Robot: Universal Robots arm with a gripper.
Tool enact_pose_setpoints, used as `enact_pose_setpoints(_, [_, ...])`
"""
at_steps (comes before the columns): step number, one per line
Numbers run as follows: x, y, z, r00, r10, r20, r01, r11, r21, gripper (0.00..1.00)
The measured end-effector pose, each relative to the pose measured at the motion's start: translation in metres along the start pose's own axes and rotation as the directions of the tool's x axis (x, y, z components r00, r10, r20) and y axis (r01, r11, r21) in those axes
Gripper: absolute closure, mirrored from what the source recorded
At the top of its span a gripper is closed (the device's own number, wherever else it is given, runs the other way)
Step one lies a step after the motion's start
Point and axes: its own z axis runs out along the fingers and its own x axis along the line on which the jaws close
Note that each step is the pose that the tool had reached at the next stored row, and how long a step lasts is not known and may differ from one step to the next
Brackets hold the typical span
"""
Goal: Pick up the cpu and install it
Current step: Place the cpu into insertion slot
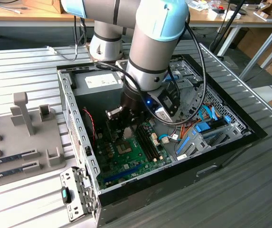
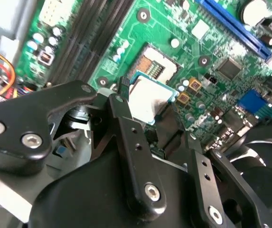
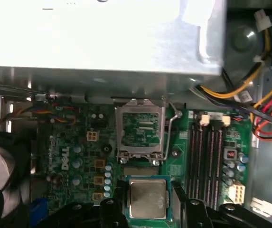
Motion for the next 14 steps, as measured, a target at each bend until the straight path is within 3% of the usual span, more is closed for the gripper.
enact_pose_setpoints(5, [0.0024, 0.0008, 0.0129, 1.0000, 0.002, -0.0001, -0.002, 1.0000, 0.0006, 0.53])
enact_pose_setpoints(9, [0.0023, 0.0006, 0.0171, 0.9994, 0.035, -0.0018, -0.035, 0.9994, -0.0005, 0.53])
enact_pose_setpoints(14, [0.0025, -0.0063, 0.0233, 0.9990, 0.044, -0.0022, -0.044, 0.9990, -0.0009, 0.53])
